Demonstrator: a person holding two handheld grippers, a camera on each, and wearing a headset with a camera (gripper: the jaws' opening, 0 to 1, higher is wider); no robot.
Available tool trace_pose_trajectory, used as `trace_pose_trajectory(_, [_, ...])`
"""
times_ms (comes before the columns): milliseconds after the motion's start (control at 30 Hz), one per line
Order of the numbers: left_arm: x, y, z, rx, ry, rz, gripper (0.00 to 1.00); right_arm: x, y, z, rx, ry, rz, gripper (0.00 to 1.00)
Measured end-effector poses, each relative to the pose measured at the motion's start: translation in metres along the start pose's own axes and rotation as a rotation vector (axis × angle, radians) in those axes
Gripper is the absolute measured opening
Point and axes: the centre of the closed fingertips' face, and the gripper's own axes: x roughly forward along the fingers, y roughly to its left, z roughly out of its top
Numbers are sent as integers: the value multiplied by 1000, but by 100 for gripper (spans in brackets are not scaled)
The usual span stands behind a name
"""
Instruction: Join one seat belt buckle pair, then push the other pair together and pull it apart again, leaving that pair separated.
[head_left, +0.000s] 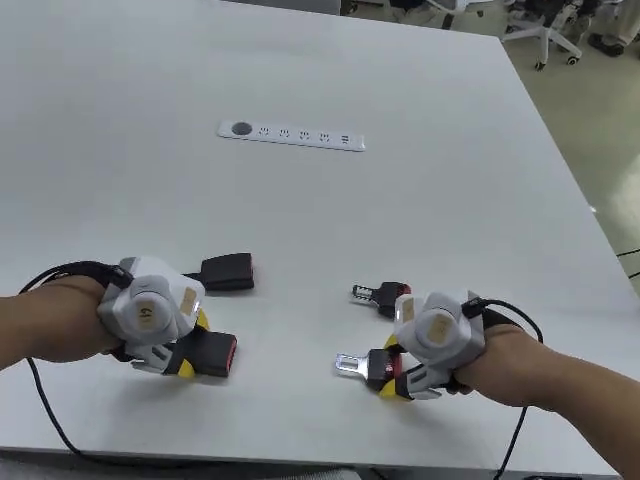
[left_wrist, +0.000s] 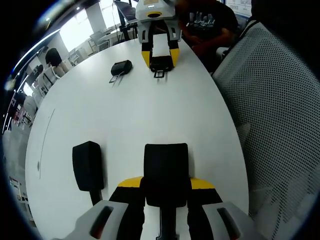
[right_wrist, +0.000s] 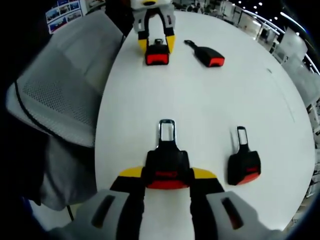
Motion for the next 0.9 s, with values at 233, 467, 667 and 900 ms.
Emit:
trace_pose_trajectory(233, [0,0,1,-21,-2,8,33,4,2,13,23,-32,-11,34])
trace_pose_trajectory(467, [0,0,1,-25,2,7,33,13,4,36,11,-64,-12,34])
trace_pose_trajectory(667, [0,0,2,-39,0,8,33,23,7,62,19,-106,-1,34])
trace_pose_trajectory(900, [0,0,2,-43,7,4,33,37,6,97,20,-141,-2,34])
